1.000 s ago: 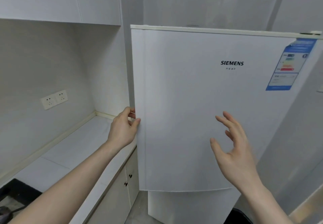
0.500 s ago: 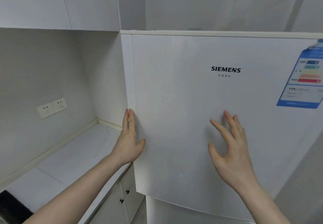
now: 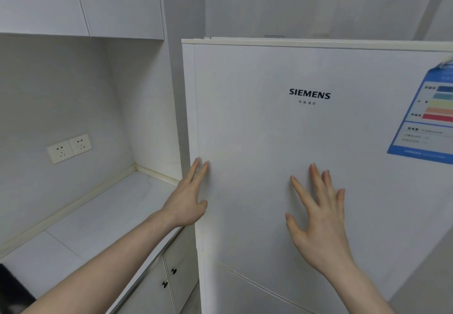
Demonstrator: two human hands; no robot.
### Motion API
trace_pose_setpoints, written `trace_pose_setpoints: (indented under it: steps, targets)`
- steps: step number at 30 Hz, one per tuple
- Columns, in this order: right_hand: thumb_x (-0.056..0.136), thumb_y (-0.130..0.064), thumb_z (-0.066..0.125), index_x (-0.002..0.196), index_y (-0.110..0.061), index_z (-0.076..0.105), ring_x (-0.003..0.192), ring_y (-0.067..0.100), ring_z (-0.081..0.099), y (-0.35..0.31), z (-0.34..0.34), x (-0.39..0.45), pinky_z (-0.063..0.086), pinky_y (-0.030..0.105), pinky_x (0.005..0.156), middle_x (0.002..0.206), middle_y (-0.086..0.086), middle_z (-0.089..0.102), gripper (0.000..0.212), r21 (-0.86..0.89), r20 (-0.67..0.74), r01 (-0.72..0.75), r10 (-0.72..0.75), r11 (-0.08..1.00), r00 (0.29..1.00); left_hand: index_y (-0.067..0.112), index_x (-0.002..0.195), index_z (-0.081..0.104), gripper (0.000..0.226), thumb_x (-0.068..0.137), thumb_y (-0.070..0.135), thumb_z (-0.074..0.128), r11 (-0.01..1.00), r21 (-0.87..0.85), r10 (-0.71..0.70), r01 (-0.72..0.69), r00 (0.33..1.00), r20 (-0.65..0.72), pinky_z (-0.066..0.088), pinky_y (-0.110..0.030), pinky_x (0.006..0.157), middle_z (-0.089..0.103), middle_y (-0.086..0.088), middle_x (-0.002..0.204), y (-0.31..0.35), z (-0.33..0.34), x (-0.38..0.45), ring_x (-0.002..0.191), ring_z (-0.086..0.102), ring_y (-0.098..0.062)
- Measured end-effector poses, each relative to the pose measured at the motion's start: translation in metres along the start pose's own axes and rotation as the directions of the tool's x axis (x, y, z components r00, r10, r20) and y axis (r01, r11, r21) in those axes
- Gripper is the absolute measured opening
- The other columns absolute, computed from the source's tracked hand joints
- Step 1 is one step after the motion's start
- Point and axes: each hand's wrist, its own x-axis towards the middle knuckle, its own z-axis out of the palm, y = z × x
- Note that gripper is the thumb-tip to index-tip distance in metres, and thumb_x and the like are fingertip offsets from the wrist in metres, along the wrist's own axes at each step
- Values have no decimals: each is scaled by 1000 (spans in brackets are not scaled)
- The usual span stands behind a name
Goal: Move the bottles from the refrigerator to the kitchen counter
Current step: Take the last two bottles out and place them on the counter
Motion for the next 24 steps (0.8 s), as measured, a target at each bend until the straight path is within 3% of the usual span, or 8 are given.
trace_pose_setpoints:
  steps: [3,6,8,12,16,20,24]
  targets:
    - [80,-16,82,160,-27,38,161,22,-11,4,4,0,0,60,126,175,-5,-3,92,-35,-1,9,-9,999,1000,40,160,-15,104,90,17,58,1000,12,-22,21,999,43,31,-27,114,-31,23,161,7,9,7,157,5,-16]
    - [80,-20,82,161,-26,35,161,25,-12,7,9,1,1,63,126,175,-3,-6,95,-88,3,12,-12,996,1000,40,158,-19,109,85,12,56,999,5,-51,51,998,46,45,-27,95,-35,25,160,11,17,8,154,20,-18]
    - [79,-23,83,162,-25,33,160,28,-14,7,12,2,-1,62,126,175,0,-8,97,-125,7,10,-10,992,1000,42,158,-19,112,80,11,56,998,2,-59,59,997,41,44,-25,86,-34,27,160,10,19,8,150,28,-19]
    - [77,-28,82,163,-27,30,159,32,-18,5,17,3,-3,64,124,174,5,-12,100,-198,33,8,-2,980,999,43,159,-14,113,76,11,56,997,16,-74,73,994,81,41,-27,102,-27,26,163,8,12,11,155,16,-15]
    - [79,-32,78,165,-30,23,157,31,-25,2,17,3,-2,65,124,172,5,-20,103,-240,82,-20,41,970,996,43,161,-6,109,75,13,54,994,77,-94,83,982,164,26,-35,122,-9,22,168,9,4,-1,157,6,-15]
    - [79,-35,75,166,-31,18,155,30,-29,-5,11,2,-1,64,125,170,3,-28,104,-282,151,-44,90,958,985,42,162,-2,102,81,12,54,994,80,-82,70,983,166,21,-36,124,-7,19,169,17,6,-36,157,4,-17]
    - [87,-39,69,166,-33,8,156,28,-27,-27,-3,-5,8,54,128,169,-1,-32,100,-177,256,-137,180,975,950,42,162,2,94,88,15,55,997,60,-56,50,993,108,21,-30,121,-6,19,169,23,-6,-92,156,9,-19]
